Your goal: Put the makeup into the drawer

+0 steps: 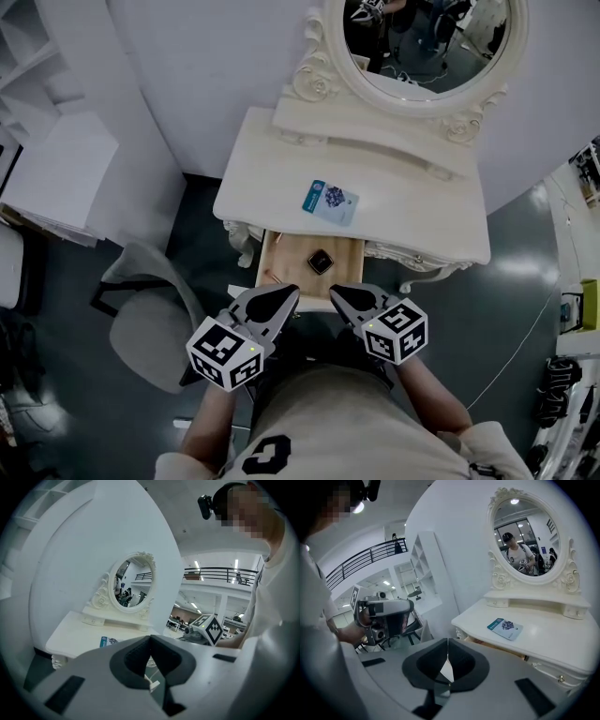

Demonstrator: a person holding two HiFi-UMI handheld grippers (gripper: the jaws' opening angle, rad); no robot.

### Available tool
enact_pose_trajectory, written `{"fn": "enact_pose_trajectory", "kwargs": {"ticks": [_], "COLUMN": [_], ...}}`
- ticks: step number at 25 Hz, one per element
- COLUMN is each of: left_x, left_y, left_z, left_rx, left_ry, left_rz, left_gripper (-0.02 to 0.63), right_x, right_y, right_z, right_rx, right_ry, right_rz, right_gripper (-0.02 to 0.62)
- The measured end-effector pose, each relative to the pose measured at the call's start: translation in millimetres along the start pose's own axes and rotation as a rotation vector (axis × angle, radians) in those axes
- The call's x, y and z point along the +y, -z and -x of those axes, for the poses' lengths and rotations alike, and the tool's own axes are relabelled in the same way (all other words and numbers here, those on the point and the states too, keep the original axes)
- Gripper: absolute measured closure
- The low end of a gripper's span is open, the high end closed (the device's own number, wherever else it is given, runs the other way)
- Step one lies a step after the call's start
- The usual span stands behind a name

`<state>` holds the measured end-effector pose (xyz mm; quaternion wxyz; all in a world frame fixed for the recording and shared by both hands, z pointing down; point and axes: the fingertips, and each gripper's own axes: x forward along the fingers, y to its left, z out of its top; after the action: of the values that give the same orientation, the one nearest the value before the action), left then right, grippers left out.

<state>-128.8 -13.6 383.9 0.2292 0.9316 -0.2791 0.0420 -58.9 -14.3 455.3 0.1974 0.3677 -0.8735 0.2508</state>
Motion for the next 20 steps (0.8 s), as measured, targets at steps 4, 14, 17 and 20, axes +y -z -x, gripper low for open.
{"fn": "enact_pose_trajectory", "kwargs": {"ticks": [4,14,17,20], "left_x": [4,13,11,12], "left_y": [-6,-1,-4,-7], "left_z": [3,-5,-20,-36], "left_rx": [-0.015,0.003,0.020,0.035], "left_ry": [0.004,-0.009,0.001,0.001], "left_rz": [0.002,0.009,-0.002,-0.010], "left_gripper": [0.552,0.552,0.552,0.552], "right_x": [3,-19,-35,-53], "right_y": [-5,-8,-7,-6], "right_z": [-5,-8,-3,1], "right_rx": [0.014,0.018,0.016,0.015], "right_ry": [-0.008,0.005,0.016,0.017], "right_rz": [0.007,0.021,0.012,-0.002], "right_gripper": [0.566,0.566,0.566,0.566]}}
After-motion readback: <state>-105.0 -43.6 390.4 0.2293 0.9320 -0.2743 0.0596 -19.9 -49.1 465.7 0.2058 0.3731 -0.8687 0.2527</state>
